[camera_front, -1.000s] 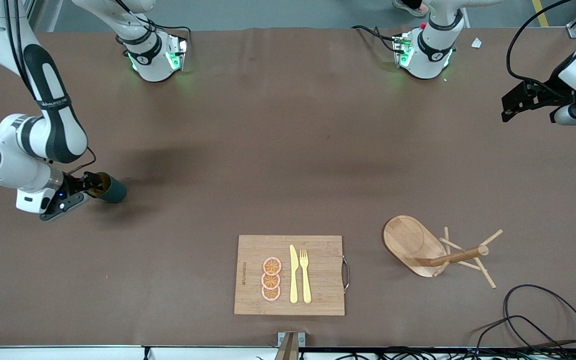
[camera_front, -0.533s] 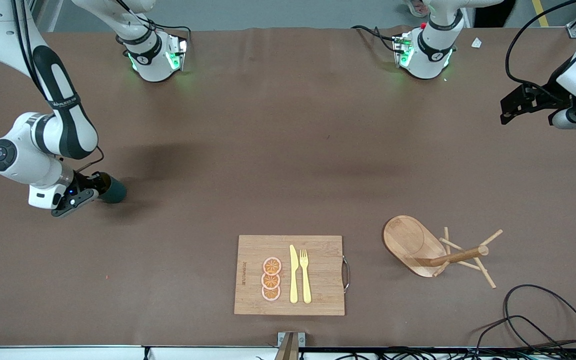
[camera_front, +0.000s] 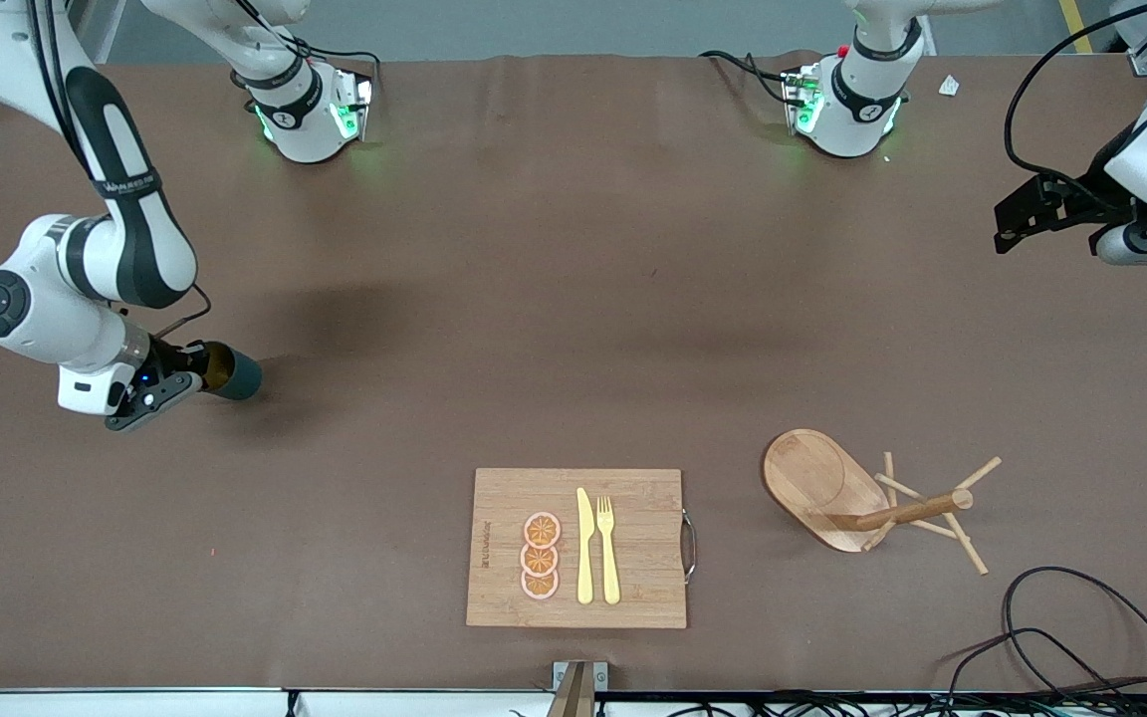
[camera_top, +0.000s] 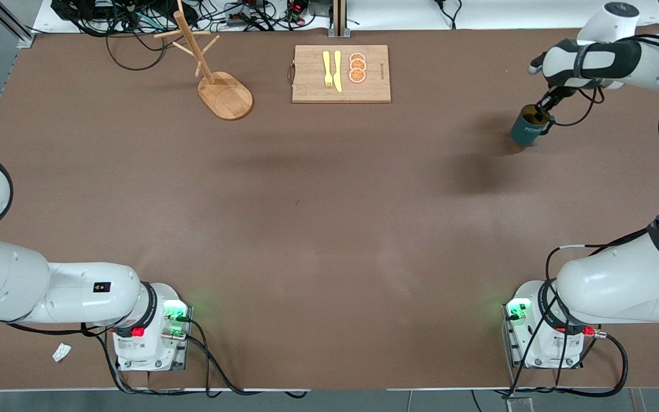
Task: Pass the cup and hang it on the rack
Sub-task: 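Grasp the teal mug by its rim with the right gripper and lift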
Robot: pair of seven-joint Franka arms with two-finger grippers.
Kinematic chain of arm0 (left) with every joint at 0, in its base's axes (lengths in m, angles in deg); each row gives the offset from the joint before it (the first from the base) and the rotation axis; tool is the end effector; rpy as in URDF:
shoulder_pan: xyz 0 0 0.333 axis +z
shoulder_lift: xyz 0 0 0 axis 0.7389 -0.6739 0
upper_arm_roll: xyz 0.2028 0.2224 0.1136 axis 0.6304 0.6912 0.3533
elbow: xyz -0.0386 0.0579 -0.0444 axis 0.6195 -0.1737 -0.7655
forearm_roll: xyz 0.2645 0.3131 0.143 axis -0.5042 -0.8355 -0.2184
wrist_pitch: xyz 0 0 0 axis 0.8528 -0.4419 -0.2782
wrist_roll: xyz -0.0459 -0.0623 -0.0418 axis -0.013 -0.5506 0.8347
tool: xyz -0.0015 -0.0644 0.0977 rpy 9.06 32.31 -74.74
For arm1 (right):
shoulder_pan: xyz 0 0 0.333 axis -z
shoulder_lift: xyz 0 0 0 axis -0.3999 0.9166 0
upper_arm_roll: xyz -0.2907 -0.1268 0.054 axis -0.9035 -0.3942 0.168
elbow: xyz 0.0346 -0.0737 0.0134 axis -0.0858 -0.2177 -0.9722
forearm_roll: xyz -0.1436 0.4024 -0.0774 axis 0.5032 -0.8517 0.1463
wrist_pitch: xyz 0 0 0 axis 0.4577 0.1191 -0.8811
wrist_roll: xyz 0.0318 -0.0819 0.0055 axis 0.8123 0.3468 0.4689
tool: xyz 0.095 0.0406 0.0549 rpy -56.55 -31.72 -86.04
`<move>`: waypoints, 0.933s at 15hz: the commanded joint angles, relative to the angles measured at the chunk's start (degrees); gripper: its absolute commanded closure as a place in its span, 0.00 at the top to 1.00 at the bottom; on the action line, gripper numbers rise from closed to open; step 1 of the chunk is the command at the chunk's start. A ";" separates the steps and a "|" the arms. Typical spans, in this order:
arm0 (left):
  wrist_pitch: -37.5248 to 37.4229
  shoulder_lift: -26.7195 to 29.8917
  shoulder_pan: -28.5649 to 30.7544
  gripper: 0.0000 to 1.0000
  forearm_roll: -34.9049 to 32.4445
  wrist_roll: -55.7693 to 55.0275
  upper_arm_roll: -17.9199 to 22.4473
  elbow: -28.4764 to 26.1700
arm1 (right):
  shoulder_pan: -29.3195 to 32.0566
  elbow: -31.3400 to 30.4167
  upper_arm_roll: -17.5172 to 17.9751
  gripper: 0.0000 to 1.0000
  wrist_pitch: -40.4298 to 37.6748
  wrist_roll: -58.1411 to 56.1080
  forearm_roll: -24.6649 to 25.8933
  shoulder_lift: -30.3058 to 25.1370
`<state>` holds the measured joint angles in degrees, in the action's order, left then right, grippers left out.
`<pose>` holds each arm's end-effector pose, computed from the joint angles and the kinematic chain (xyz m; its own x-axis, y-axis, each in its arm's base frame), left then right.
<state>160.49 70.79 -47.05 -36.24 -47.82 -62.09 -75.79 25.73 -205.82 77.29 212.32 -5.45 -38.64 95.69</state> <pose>0.5796 -0.0656 0.6374 0.9985 -0.0529 -0.0120 -0.0532 -0.9983 -0.0238 0.5951 -0.0554 0.2461 0.8462 0.5302 -0.0536 0.5289 -0.8479 -0.0377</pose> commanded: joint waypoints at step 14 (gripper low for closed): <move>1.85 -0.78 0.20 1.00 -0.28 0.06 0.06 0.75 | -42.22 20.48 -0.22 0.00 -3.17 65.71 -4.66 11.06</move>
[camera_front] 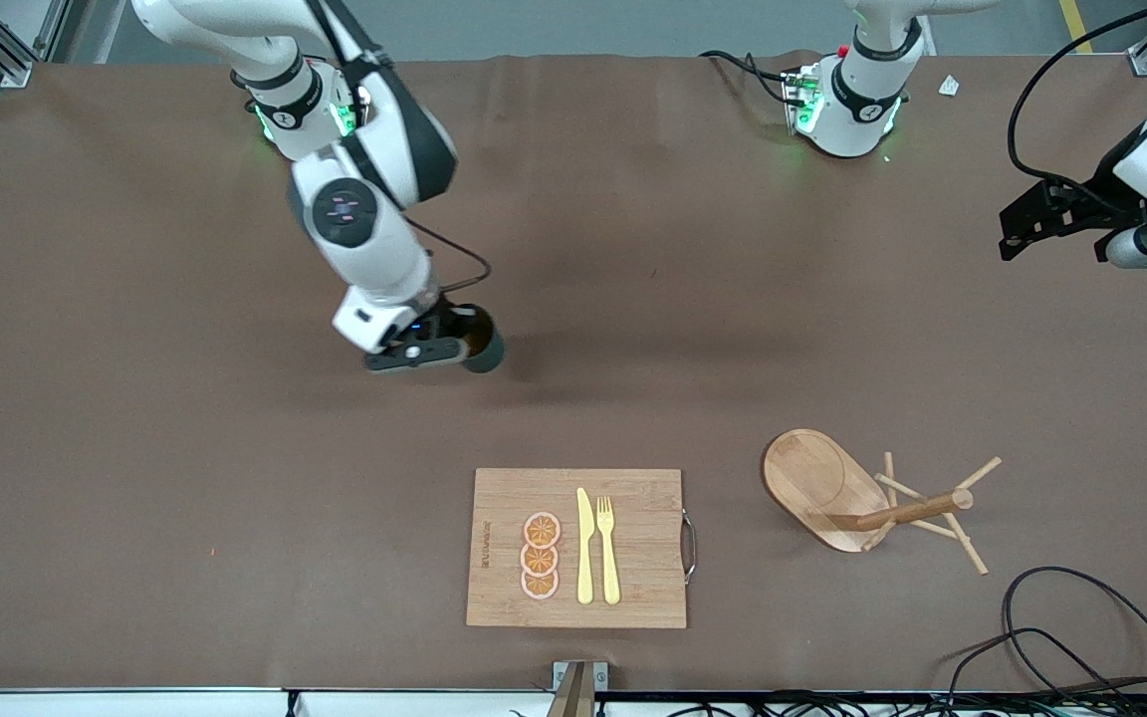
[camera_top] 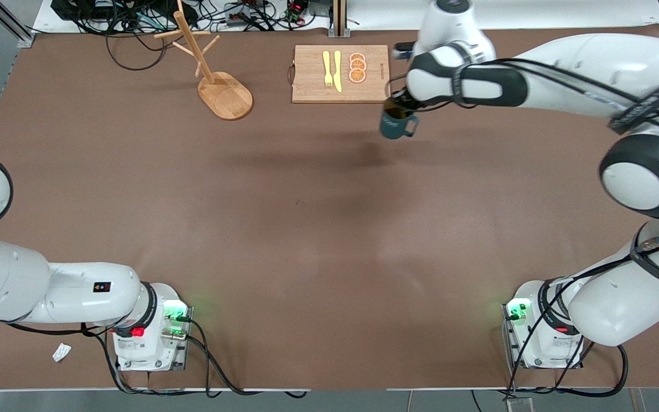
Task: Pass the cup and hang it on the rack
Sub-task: 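Carry the mug with the right gripper toward the table center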
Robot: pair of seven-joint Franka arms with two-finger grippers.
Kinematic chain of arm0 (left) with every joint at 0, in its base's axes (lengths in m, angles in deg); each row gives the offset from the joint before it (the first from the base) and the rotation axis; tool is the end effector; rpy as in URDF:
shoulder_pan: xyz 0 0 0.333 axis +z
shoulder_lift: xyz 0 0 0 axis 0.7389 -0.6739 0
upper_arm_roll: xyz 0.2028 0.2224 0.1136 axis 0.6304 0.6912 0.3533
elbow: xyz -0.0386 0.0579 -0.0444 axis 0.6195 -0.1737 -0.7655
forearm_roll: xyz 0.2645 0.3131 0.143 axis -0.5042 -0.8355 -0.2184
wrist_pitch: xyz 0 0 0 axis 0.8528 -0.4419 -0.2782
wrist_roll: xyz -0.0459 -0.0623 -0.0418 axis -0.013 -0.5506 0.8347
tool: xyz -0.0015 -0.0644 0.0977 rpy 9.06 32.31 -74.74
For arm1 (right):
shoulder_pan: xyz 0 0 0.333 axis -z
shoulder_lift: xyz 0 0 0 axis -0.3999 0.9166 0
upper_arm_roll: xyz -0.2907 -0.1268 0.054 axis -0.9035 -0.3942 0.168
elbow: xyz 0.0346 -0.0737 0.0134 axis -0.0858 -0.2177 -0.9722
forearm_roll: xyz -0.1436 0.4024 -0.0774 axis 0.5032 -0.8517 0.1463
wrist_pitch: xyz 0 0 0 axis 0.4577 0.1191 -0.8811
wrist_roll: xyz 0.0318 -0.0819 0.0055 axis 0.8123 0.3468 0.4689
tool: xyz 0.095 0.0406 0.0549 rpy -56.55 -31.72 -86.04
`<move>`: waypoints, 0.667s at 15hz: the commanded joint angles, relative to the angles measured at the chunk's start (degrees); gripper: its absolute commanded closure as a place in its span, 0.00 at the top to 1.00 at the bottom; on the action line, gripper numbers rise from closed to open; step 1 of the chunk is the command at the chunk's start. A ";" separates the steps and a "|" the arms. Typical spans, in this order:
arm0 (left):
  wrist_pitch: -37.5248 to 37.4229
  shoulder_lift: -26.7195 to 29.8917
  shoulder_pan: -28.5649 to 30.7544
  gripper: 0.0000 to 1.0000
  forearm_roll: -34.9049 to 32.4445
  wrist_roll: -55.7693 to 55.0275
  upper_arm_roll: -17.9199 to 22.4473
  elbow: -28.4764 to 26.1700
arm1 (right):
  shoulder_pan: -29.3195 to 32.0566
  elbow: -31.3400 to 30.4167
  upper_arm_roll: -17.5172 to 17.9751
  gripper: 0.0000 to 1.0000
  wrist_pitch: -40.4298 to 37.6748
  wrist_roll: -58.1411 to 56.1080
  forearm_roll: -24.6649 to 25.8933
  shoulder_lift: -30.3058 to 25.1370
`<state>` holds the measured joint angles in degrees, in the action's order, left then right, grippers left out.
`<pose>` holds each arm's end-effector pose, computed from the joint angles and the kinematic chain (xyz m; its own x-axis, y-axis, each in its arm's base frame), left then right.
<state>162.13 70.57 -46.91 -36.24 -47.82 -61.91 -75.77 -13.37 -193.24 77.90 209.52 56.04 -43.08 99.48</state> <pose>0.5845 -0.0627 0.6379 0.9988 -0.0480 0.0130 -0.0477 -0.9986 -0.0217 0.5452 0.3780 0.3005 0.9912 0.1317 0.0105 0.1321 -0.9888 -0.0696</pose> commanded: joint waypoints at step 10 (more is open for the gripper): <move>0.82 -1.34 -0.11 1.00 -0.28 -0.55 -0.29 0.64 | -11.22 19.09 -1.19 0.01 -0.20 9.77 0.47 18.46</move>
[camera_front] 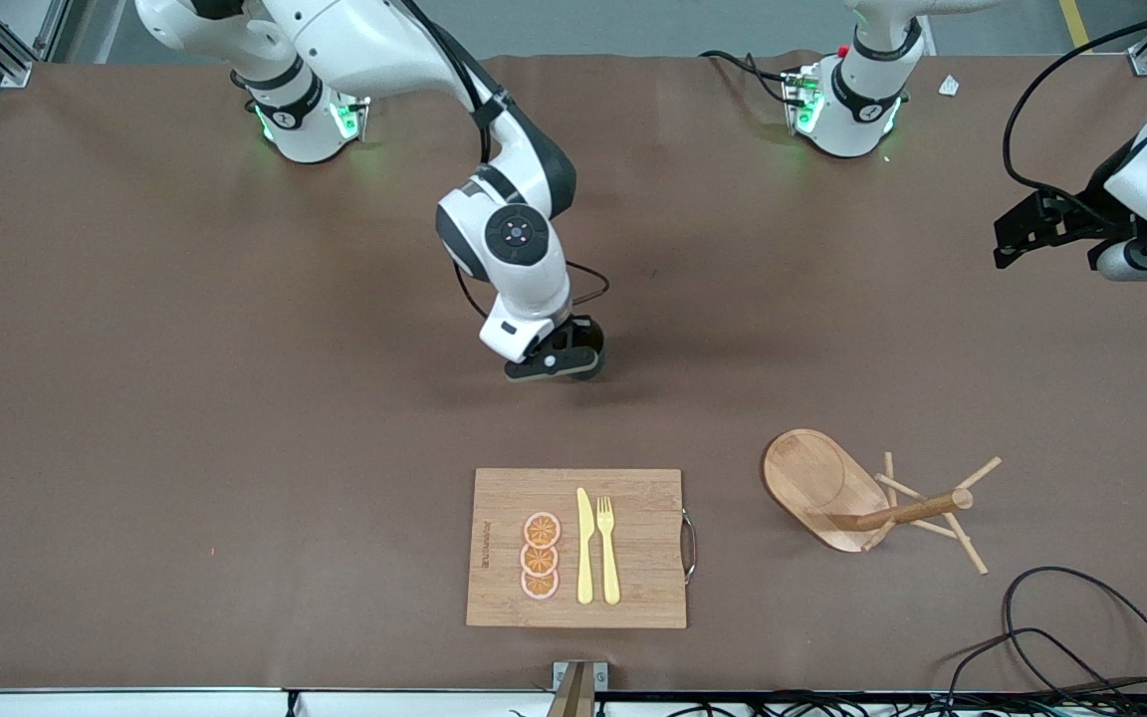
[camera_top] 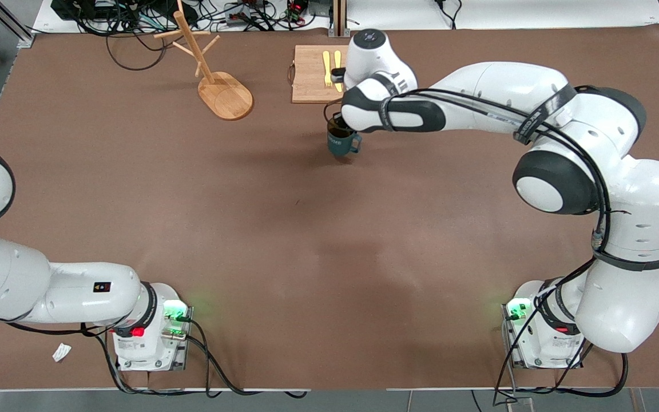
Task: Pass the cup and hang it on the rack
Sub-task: 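Carry the mug with the right gripper toward the table center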
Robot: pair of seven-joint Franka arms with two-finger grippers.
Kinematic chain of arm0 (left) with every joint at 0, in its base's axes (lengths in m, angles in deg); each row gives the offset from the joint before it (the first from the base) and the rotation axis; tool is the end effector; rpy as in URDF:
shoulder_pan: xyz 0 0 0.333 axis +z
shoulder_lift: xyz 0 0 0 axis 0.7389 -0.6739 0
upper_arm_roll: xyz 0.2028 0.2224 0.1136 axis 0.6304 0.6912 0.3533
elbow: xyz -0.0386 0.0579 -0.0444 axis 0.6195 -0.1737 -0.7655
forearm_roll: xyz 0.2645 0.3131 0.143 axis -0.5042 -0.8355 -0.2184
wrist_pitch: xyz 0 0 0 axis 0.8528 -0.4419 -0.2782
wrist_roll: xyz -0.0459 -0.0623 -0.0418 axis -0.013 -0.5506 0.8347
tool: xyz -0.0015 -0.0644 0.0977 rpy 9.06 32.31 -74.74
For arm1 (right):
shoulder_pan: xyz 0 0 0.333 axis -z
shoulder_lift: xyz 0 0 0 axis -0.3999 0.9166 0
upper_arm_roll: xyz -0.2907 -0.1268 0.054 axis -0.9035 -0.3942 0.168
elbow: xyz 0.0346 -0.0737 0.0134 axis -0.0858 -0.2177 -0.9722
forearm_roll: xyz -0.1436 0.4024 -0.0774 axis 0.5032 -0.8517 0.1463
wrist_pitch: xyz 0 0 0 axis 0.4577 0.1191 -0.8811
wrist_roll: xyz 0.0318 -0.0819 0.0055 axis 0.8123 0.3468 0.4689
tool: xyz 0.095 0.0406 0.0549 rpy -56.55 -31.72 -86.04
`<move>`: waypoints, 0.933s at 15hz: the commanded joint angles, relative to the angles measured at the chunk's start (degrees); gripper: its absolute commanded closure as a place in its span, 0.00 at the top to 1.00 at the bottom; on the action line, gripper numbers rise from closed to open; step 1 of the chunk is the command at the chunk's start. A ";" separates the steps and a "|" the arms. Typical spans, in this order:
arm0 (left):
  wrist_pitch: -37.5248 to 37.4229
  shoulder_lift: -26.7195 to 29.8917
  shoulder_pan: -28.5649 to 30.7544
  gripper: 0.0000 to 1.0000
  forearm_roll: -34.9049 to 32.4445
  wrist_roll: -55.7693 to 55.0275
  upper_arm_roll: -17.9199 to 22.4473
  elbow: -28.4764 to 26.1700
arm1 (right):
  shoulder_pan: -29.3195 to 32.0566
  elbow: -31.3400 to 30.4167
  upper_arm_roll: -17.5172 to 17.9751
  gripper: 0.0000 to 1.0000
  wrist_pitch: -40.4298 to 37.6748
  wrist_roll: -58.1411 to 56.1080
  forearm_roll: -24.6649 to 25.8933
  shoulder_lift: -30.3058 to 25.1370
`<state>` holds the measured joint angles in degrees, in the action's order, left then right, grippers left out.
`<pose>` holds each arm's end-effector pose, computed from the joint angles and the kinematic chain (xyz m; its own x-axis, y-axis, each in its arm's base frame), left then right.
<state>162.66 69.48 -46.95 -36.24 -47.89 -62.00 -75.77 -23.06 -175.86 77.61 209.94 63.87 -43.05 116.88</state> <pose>0.5911 -0.0641 0.6275 0.9988 -0.0492 0.0033 -0.0492 -0.9986 -0.0200 0.5284 0.5161 0.2337 0.9859 0.1664 0.0159 0.1671 -0.9840 -0.0614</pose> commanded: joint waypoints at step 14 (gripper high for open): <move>2.49 -2.54 -0.77 1.00 -0.80 -10.30 -6.34 0.38 | -2.33 2.77 -1.17 1.00 -0.70 3.01 3.00 -0.50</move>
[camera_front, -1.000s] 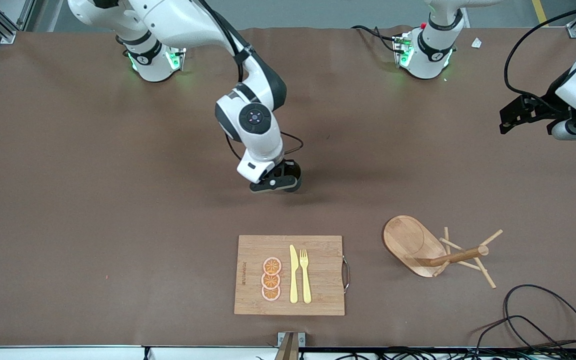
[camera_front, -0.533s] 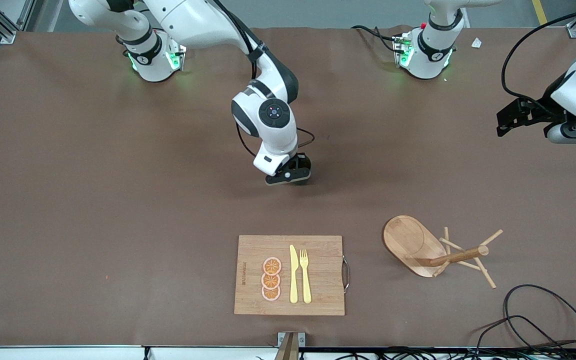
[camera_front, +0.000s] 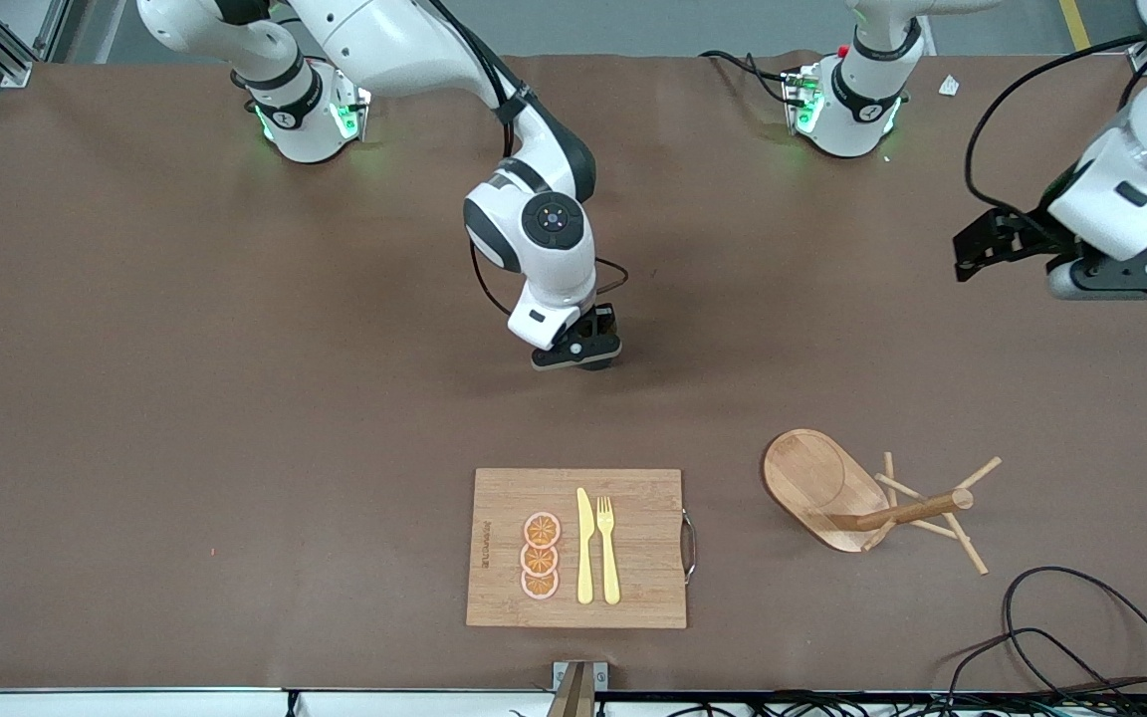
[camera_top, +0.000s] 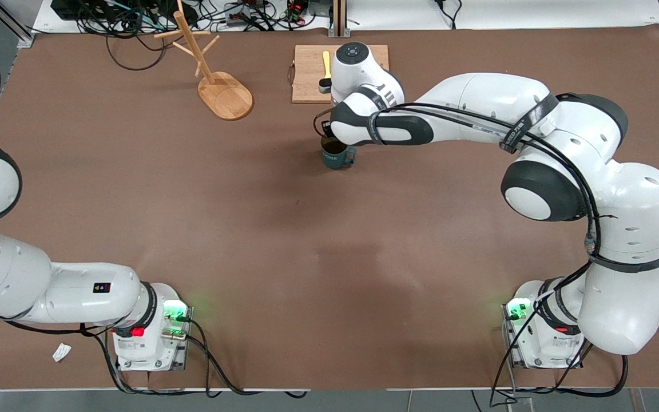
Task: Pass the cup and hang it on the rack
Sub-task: 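Set the mug down and open the right gripper while the left gripper approaches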
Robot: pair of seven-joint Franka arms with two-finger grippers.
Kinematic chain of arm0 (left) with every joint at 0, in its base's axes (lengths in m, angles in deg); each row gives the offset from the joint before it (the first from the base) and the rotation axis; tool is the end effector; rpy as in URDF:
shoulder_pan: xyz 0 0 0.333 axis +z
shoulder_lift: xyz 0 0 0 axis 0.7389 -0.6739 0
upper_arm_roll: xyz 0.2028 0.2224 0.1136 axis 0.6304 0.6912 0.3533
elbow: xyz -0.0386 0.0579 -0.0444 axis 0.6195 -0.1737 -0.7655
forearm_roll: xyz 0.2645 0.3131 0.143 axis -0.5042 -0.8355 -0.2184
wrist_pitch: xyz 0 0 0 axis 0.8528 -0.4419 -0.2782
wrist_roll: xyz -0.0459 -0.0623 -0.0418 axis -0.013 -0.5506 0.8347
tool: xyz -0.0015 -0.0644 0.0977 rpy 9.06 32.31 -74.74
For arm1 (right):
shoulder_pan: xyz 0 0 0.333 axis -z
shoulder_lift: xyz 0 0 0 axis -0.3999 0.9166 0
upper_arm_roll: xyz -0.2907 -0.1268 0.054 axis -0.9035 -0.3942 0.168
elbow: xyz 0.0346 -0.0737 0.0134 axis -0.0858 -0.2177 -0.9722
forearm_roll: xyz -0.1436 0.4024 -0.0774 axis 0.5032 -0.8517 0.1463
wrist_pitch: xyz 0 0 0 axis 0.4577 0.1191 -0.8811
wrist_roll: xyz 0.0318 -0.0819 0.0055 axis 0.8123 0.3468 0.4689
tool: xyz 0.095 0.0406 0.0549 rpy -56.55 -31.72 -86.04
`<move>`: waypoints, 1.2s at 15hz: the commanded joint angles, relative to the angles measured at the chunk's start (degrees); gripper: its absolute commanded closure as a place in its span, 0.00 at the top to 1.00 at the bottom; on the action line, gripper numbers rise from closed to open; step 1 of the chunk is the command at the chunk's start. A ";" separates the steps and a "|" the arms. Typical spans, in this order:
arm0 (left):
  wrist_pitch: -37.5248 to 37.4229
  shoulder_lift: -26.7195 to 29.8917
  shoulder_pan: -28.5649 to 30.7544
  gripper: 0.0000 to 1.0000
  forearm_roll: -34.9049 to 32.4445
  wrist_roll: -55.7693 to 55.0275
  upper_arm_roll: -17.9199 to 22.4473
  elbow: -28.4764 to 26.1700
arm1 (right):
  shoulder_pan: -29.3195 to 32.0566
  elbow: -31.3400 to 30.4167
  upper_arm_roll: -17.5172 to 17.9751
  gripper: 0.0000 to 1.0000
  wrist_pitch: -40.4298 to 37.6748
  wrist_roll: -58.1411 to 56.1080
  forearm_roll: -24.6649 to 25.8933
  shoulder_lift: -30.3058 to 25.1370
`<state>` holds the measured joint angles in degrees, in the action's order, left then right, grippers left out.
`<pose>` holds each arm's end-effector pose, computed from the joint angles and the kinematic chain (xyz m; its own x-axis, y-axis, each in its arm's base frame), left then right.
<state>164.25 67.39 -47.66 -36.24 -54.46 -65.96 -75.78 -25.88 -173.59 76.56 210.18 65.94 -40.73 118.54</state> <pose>0.5975 -0.1128 0.6083 0.9999 -0.0166 -0.0038 -0.0166 -0.9998 -0.0142 0.5182 0.5398 0.2321 0.9802 0.1912 0.0517 0.1931 -0.9806 -0.0342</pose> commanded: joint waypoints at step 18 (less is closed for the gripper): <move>5.29 -16.42 -19.47 1.00 -2.90 -62.86 -11.37 8.72 | 36.68 -11.17 -0.99 1.00 -27.22 -29.10 1.73 -26.41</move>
<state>170.06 56.44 -63.11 -36.48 -109.55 -77.55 -72.97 4.86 -176.25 74.30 182.17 42.79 -39.53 99.52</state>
